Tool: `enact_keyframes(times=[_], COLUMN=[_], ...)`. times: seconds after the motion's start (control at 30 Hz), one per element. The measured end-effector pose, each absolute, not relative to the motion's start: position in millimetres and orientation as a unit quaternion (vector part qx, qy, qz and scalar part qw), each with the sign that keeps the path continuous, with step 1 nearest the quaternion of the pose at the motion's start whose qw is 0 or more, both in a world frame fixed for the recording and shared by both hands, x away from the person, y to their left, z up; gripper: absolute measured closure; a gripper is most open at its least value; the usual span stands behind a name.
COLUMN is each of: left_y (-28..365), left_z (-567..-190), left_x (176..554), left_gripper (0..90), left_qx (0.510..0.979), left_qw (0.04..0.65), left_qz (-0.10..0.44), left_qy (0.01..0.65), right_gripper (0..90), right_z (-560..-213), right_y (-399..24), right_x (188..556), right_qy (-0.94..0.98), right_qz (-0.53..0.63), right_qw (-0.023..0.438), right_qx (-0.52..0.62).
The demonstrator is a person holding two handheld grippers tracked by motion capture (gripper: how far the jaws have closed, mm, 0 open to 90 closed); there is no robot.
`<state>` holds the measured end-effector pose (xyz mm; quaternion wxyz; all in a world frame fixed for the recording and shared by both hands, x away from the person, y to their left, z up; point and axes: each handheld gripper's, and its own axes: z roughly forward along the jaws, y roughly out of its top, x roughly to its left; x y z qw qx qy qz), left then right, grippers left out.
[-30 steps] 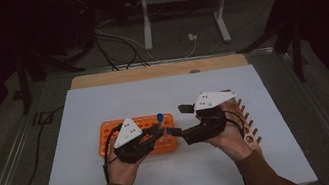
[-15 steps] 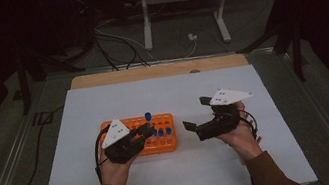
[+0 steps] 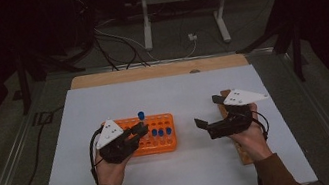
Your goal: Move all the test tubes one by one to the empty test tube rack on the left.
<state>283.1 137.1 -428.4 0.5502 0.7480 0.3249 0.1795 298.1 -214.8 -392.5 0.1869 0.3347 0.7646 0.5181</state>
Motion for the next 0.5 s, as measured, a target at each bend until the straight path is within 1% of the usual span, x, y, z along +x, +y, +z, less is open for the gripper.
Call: enact_keyframes(times=[0.5], left_y=[136.3], left_z=[-437.7], left_x=[286.7], left_gripper=[78.0], left_qx=[0.749], left_qw=[0.542], left_qz=[0.190], left_qy=[0.330], right_gripper=[1.0], right_z=[-401.9], right_y=[-253.5], right_x=[292.7], right_qy=[0.747], right_qz=[0.519], right_qw=[0.199], right_qx=[0.366])
